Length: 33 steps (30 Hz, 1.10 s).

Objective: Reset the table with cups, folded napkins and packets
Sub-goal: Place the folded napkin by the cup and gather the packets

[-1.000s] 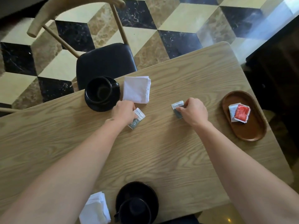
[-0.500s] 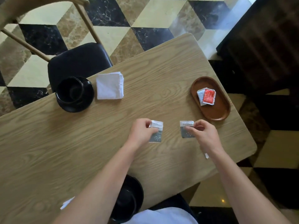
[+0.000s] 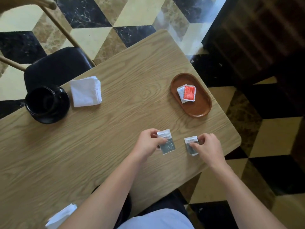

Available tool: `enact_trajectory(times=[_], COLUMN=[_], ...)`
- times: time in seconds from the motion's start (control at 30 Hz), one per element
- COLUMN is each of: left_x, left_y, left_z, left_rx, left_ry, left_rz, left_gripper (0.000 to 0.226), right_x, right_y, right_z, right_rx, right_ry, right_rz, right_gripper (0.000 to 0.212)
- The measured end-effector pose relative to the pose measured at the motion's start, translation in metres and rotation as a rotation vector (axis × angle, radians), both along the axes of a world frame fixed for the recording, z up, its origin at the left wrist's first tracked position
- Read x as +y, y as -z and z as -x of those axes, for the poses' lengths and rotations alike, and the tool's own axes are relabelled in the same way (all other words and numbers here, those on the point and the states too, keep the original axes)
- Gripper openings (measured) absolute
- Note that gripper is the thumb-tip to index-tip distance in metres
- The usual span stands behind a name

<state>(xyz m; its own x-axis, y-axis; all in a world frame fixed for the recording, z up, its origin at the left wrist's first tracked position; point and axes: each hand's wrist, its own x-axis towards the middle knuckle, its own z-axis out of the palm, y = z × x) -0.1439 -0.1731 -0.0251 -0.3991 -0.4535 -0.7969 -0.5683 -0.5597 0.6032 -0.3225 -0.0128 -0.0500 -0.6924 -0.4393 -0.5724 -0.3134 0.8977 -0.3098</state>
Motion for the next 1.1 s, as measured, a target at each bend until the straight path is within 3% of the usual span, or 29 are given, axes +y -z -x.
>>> enact_trajectory(times=[0.1,0.23,0.37,0.47,0.53,0.63,0.77,0.93,1.1], left_x=[0.003,0.009,0.005,-0.003,-0.008,-0.015,-0.021,-0.032,-0.038], left_y=[-0.004,-0.014,-0.016,-0.018,-0.016,-0.012,-0.003,0.014,0.021], left_z=[0.008,0.032,0.066,0.090,0.106,0.130,0.154,0.169,0.177], left_rx=[0.008,0.092,0.127,0.144,0.109,0.043,0.012,-0.135,-0.277], left_ry=[0.031,0.043,-0.019,-0.097,-0.136,-0.183,-0.148,-0.053,0.231], left_rz=[-0.073,-0.172,-0.160,-0.112,-0.040,-0.006,0.023,0.124,0.463], left_gripper=[0.018,0.017,0.026,0.018,0.025,0.031,0.012,0.022,0.010], right_x=[-0.005,-0.023,-0.044,-0.055,-0.062,-0.073,-0.088,-0.100,-0.102], right_y=[0.001,-0.012,-0.034,-0.047,-0.052,-0.051,-0.033,-0.007,0.005], right_z=[0.003,0.013,0.030,0.051,0.065,0.083,0.103,0.113,0.103], right_rx=[-0.038,-0.330,-0.533,-0.637,-0.676,-0.577,-0.414,-0.169,0.174], right_ry=[-0.003,0.187,0.218,0.290,0.299,0.187,0.115,0.091,-0.075], right_rz=[-0.014,0.138,0.309,0.392,0.439,0.453,0.347,0.228,0.171], right_gripper=[0.022,0.023,0.014,0.024,0.028,0.019,0.023,0.031,0.032])
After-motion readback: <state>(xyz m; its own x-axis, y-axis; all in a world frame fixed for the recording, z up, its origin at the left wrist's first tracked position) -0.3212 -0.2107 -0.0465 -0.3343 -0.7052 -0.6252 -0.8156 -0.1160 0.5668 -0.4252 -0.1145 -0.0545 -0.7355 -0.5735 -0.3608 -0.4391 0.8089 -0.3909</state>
